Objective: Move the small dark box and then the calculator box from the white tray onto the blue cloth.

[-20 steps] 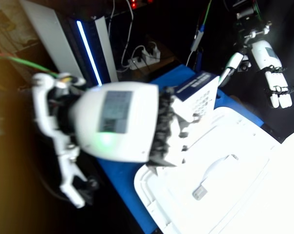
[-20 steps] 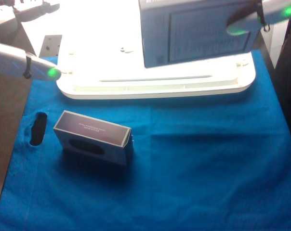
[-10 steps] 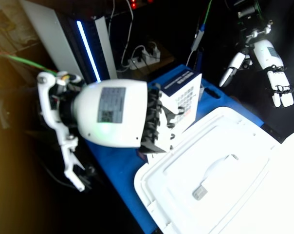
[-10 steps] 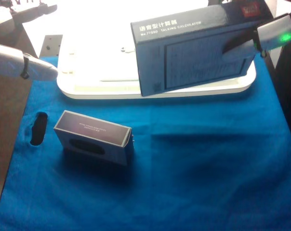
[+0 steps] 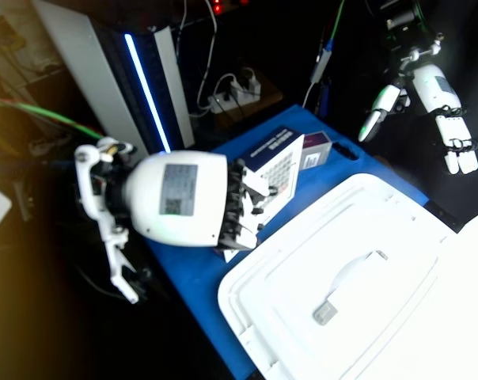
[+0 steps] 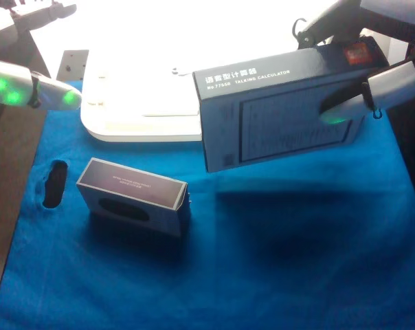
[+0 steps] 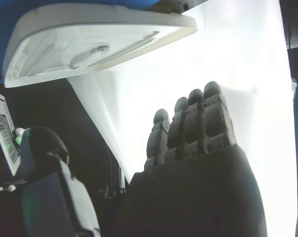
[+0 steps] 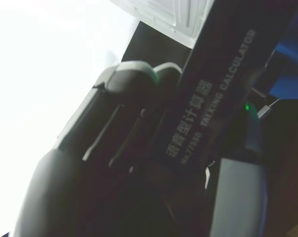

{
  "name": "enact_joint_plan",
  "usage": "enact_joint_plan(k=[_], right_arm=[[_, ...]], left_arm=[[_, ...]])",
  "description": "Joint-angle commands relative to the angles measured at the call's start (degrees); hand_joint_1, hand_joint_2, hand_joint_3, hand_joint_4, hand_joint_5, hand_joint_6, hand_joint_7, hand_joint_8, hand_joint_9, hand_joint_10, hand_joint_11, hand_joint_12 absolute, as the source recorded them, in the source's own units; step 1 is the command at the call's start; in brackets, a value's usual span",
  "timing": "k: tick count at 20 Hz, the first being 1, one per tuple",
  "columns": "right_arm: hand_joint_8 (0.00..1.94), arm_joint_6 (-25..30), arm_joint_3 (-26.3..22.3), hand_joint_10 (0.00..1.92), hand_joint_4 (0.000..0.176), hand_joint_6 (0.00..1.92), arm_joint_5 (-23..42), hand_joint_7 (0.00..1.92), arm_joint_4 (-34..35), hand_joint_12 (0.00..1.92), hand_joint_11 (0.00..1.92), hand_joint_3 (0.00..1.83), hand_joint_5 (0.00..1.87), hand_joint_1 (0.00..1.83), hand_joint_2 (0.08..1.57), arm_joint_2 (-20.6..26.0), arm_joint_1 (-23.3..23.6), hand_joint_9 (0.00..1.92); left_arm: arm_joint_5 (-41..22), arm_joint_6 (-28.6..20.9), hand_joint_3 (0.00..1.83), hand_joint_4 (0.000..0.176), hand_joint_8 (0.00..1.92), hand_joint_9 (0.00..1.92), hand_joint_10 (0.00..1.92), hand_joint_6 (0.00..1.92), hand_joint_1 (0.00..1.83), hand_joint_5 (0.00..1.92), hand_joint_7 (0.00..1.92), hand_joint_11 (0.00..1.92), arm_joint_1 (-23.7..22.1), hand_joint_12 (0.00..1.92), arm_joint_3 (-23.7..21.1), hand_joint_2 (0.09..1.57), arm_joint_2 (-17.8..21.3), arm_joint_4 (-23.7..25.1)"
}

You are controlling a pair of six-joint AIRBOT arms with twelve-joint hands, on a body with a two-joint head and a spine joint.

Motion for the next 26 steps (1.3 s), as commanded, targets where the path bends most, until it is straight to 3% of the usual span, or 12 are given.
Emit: enact_joint_plan(k=[1,6,7,9,10,11,13,14,20,21,22,26], right_arm=[[0.0,0.33,0.17,1.08,0.0,1.07,5.52,1.43,2.51,1.53,1.06,0.0,0.91,1.15,1.15,-0.33,0.02,1.2],[0.0,0.33,1.21,1.04,0.0,0.97,5.48,1.43,3.97,1.51,1.0,0.0,0.97,1.16,1.12,-1.33,-3.13,1.17],[0.54,0.33,1.62,1.02,0.0,0.22,5.45,1.31,4.18,1.49,0.99,0.01,1.25,1.27,1.04,-1.65,-3.55,1.15],[0.87,0.34,2.0,0.81,0.0,0.63,5.43,1.18,4.31,1.41,0.98,0.01,1.05,1.28,1.06,-1.83,-3.98,1.2],[0.82,0.34,2.02,0.67,0.0,0.68,5.42,1.19,4.3,1.32,0.92,0.0,1.05,1.28,1.06,-1.76,-4.09,1.17],[0.34,0.34,1.97,0.24,0.0,0.87,5.42,0.96,4.3,1.21,0.5,0.0,1.04,1.16,1.08,-1.54,-4.3,0.94],[0.12,0.34,1.78,0.13,0.0,0.89,5.43,0.96,4.28,1.19,0.43,0.0,1.03,1.12,1.08,-1.33,-4.33,0.92],[0.01,0.34,1.61,0.02,0.0,0.1,5.43,0.88,4.27,1.23,0.27,0.0,0.78,0.98,1.02,-1.16,-4.33,0.8],[0.0,0.34,1.13,0.0,0.0,0.0,5.45,0.61,4.12,1.02,0.29,0.0,0.4,0.85,0.92,-0.8,-4.33,0.72],[0.0,0.34,1.01,0.0,0.049,0.0,5.45,0.45,4.05,0.99,0.12,0.0,0.26,0.84,0.86,-0.72,-4.32,0.52],[0.0,0.34,0.96,0.0,0.049,0.0,5.46,0.45,4.02,0.99,0.12,0.0,0.26,0.84,0.86,-0.67,-4.32,0.52],[0.0,0.34,0.86,0.0,0.15,0.0,5.49,0.16,4.02,0.69,0.0,0.0,0.01,0.78,0.79,-0.66,-4.31,0.21]], left_arm=[[-6.4,-0.11,0.0,0.125,0.0,0.0,0.0,0.0,0.56,0.0,0.0,0.0,-0.28,0.0,0.13,0.8,0.73,-1.97],[-6.39,-0.1,0.0,0.111,0.0,0.0,0.0,0.0,0.54,0.0,0.0,0.01,0.27,0.01,-0.39,0.81,1.43,-2.33],[-6.5,-0.1,0.0,0.098,0.0,0.0,0.0,0.0,0.54,0.0,0.0,0.02,0.59,0.01,-0.58,0.81,1.66,-2.35],[-6.59,-0.1,0.0,0.096,0.0,0.0,0.0,0.0,0.54,0.0,0.0,0.02,0.76,0.01,-0.74,0.8,1.78,-2.36],[-6.6,-0.1,0.0,0.097,0.0,0.01,0.0,0.0,0.53,0.0,0.0,0.02,0.76,0.01,-0.76,0.79,1.78,-2.36],[-6.66,-0.1,0.0,0.101,0.0,0.01,0.0,0.0,0.54,0.0,0.0,0.02,0.79,0.01,-0.84,0.78,1.81,-2.36],[-6.65,-0.1,0.0,0.101,0.0,0.01,0.0,0.0,0.53,0.0,0.0,0.02,0.85,0.01,-0.93,0.78,1.83,-2.35],[-6.62,-0.1,0.0,0.102,0.0,0.01,0.0,0.0,0.54,0.0,0.0,0.02,0.89,0.01,-0.96,0.78,1.83,-2.35],[-6.24,-0.1,0.0,0.1,0.0,0.0,0.0,0.0,0.57,0.0,0.0,0.01,1.01,0.01,-1.09,0.76,1.82,-2.15],[-6.18,-0.1,0.0,0.098,0.0,0.0,0.0,0.0,0.57,0.0,0.0,0.0,1.03,0.01,-1.09,0.76,1.82,-2.11],[-6.15,-0.1,0.0,0.098,0.0,0.0,0.0,0.0,0.57,0.0,0.0,0.0,1.03,0.01,-1.1,0.76,1.8,-2.1],[-6.03,-0.1,0.0,0.078,0.0,0.0,0.0,0.0,0.58,0.0,0.0,0.0,1.09,0.0,-1.13,0.78,1.75,-2.0]])
